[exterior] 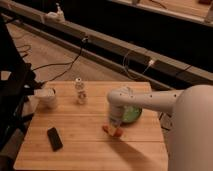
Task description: Drag the pepper across the table
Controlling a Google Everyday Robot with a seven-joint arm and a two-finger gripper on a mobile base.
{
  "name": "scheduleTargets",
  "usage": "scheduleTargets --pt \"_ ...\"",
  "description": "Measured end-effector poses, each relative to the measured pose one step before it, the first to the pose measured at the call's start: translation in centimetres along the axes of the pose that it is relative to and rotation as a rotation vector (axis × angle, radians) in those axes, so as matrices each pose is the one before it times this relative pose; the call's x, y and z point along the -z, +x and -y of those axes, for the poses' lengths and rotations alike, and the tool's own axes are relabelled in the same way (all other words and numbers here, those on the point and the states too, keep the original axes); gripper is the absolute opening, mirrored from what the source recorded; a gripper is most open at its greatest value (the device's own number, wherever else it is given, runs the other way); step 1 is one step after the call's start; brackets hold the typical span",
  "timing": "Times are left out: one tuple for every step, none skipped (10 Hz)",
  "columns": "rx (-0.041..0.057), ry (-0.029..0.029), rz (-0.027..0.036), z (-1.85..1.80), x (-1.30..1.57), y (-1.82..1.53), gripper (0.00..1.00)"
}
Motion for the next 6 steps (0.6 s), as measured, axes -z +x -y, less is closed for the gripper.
scheduleTargets --pt "0.03415 -0.0019 -0.00827 -0.166 0.326 1.771 0.0" --pt "0.02014 0.0008 -0.00679 -0.088 0.257 1.048 0.0" --pt "0.02178 -0.00017 -0.01289 -0.209 0.419 1.267 0.0" --pt "0.02008 0.00075 -0.01604 -0.223 0.446 1.221 0.0" --pt "0.01406 0.00309 -0.01421 -0.11 0.278 0.952 0.0" --pt "0.00652 0.00218 -0.00705 -0.012 0.124 0.492 0.0"
